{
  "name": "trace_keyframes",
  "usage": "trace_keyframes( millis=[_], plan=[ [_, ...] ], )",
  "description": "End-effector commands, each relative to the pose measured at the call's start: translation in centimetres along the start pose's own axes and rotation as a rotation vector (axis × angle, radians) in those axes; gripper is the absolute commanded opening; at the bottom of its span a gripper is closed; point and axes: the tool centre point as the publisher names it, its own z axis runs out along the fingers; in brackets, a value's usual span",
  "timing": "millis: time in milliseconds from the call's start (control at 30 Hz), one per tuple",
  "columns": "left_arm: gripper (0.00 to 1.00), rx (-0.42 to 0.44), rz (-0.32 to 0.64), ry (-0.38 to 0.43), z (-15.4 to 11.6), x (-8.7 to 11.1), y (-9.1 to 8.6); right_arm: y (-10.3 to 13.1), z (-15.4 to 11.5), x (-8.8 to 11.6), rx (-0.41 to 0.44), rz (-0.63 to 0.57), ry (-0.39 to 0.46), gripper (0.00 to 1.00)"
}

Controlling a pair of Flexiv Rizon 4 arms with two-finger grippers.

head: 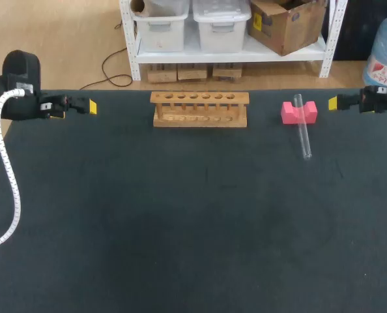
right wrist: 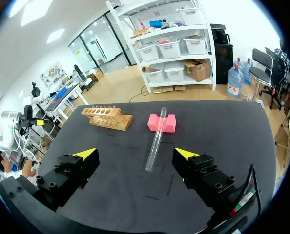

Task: Grasp the test tube, adjust it, and insert it.

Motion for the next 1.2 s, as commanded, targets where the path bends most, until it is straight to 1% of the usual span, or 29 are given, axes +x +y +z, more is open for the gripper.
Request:
trace_keyframes(
  millis=[33, 467, 567, 667, 767, 833, 967, 1067, 1200],
  plan=[
    [1.0, -0.008, -0.002, 0.005, 0.0, -0.1, -0.1, 0.2, -0.1, 0.0, 0.01, 0.0, 0.001, 1.0],
    [1.0, -0.008, -0.002, 0.005, 0.0, -0.1, -0.1, 0.2, -0.1, 0.0, 0.01, 0.0, 0.001, 1.0],
    [1.0, 0.029, 0.037, 0.004, -0.1, 0.0, 0.0, 0.2, -0.1, 0.0, 0.01, 0.0, 0.001, 1.0],
    [1.0, 0.102, 0.112, 0.002, -0.4, -0.2, 0.1, 0.2, -0.1, 0.0, 0.01, 0.0, 0.001, 1.0],
    [1.0, 0.184, 0.227, -0.018, -0.6, -0.4, 0.3, 0.2, -0.1, 0.0, 0.01, 0.0, 0.001, 1.0],
    [1.0, 0.258, 0.321, -0.026, -0.7, -0.6, 0.6, 0.2, -0.1, 0.0, 0.01, 0.0, 0.001, 1.0],
    [1.0, 0.357, 0.502, -0.074, -0.7, -1.0, 0.7, 0.2, -0.1, 0.0, 0.01, 0.0, 0.001, 1.0],
    [1.0, 0.426, 0.601, -0.1, -0.5, -1.4, 0.8, 0.2, -0.1, 0.0, 0.01, 0.0, 0.001, 1.0],
    [1.0, 0.519, 0.695, -0.133, 0.3, -2.2, 0.8, 0.2, -0.1, 0.0, 0.01, 0.0, 0.001, 1.0]
  ],
)
